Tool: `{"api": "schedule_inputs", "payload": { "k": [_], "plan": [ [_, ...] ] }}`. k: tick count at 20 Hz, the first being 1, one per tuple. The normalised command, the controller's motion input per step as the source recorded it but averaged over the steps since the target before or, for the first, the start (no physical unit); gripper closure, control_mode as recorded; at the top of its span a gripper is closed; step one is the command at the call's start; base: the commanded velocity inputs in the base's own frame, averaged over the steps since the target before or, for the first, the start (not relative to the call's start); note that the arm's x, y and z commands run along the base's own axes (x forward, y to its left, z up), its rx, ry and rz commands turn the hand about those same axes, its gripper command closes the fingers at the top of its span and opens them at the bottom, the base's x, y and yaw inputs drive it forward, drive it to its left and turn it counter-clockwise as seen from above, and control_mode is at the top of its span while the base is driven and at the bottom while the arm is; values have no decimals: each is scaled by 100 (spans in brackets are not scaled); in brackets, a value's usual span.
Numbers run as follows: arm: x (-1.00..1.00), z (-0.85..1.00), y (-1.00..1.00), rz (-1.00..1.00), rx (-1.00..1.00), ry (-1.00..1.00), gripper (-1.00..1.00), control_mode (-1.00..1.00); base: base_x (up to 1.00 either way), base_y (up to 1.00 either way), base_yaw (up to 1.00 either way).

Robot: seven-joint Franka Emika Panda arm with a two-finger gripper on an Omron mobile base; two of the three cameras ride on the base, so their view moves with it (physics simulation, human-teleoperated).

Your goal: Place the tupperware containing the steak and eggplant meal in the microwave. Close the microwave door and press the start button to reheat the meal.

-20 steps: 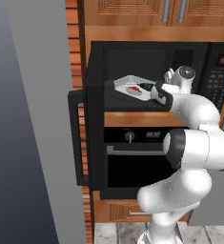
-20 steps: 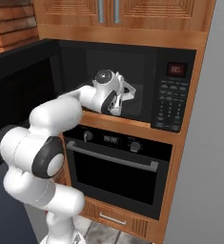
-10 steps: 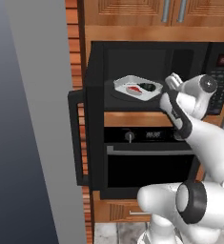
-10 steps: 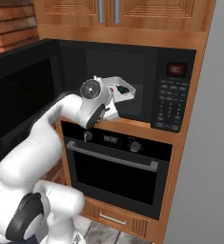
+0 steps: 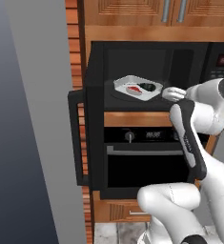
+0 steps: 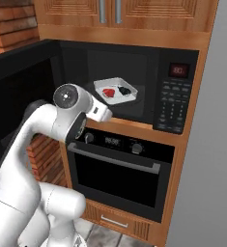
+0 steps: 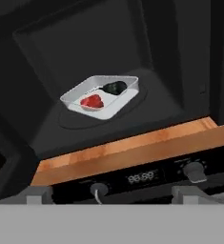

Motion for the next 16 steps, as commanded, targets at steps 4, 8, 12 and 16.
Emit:
{"api": "schedule_inputs", "payload": {
  "k": [4,8,12,16],
  "plan": [
    [-100,22,29,31,-64,7,-100,-100,0,0,0],
    [-100,15,9,23,-58,3,-100,-100,0,0,0],
    [-93,22,10,15,-50,0,-100,-100,0,0,0],
    [-57,35,14,5,-33,-4,-100,-100,0,0,0]
  ]
}}
